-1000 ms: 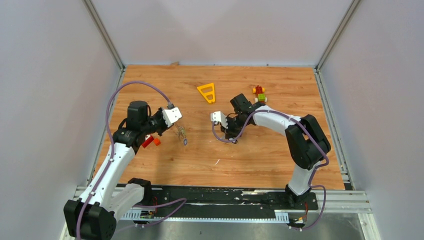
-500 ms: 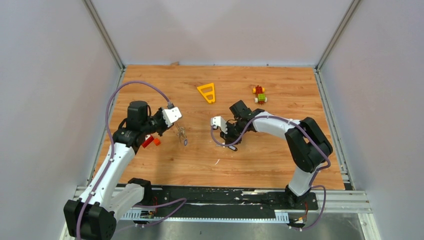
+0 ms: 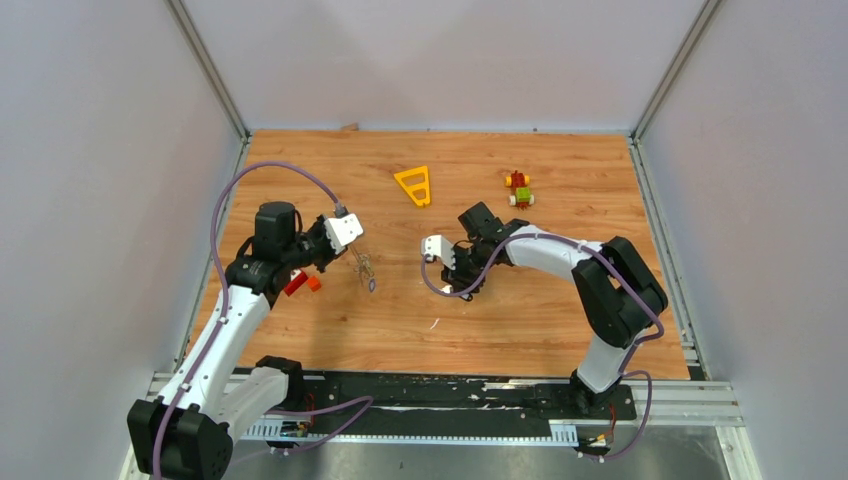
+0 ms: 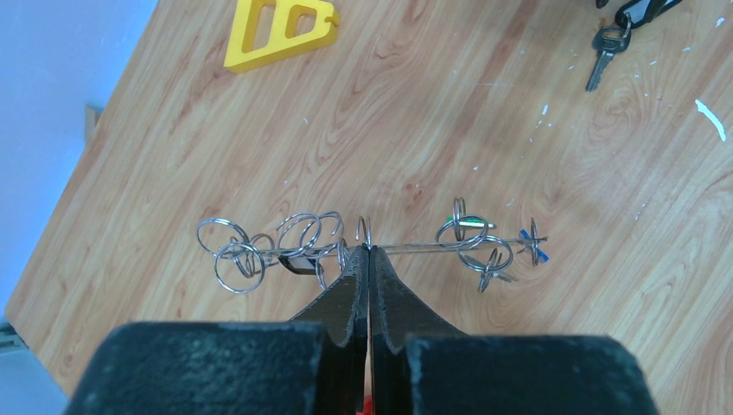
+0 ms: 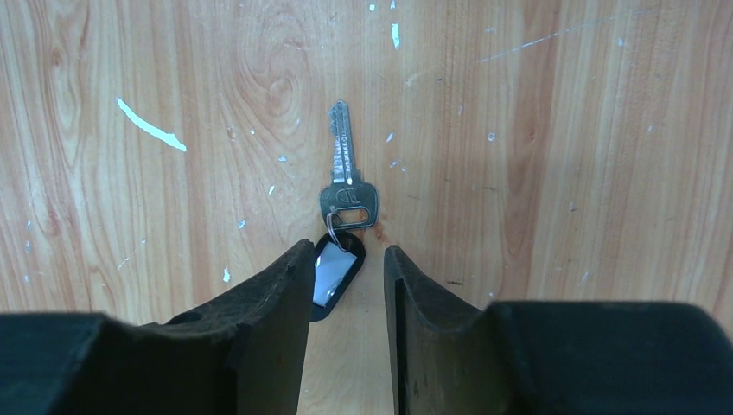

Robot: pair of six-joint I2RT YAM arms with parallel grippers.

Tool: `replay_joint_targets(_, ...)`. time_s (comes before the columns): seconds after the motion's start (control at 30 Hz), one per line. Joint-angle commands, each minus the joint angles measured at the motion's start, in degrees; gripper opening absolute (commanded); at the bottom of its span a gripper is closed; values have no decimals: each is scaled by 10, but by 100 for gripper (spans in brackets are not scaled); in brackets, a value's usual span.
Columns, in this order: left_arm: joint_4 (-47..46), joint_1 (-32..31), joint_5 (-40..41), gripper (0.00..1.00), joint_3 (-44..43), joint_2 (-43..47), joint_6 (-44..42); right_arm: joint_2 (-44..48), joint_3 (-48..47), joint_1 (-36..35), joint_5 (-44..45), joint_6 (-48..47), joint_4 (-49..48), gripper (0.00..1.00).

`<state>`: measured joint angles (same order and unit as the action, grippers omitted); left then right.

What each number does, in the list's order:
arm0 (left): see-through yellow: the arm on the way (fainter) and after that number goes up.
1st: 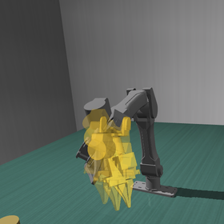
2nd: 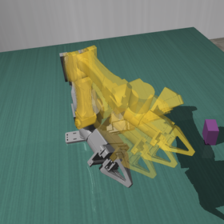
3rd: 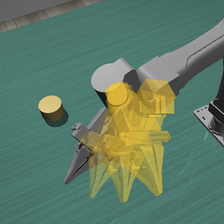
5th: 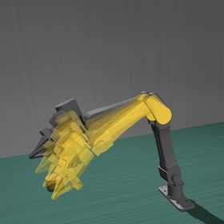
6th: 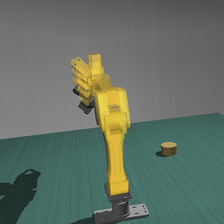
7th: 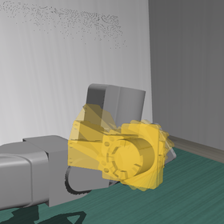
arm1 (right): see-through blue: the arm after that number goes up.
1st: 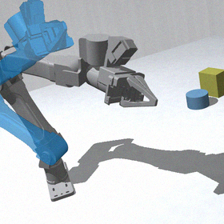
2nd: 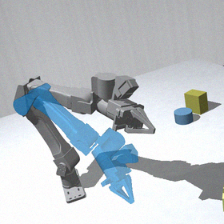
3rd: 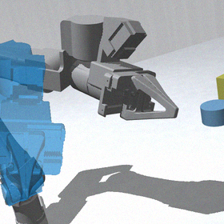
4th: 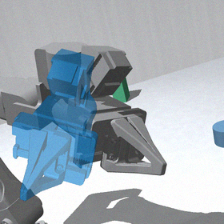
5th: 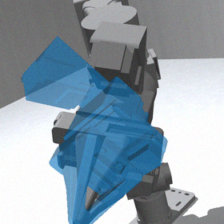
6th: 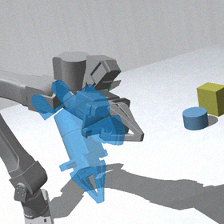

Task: Put the keys on the keyring
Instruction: Pick up the key from the center of the board.

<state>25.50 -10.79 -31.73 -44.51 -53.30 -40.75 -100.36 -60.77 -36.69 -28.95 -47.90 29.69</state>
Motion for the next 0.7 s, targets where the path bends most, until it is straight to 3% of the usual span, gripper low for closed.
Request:
replay_joint_targets(0.0,-27,2,-19,0,-17,3,8,24,0,-2,-4,-41,-1,36)
replay_joint_targets(0.67,-19,2,-8,0,-8,9,-8,-13,-19,-6,-26,-125,15,28)
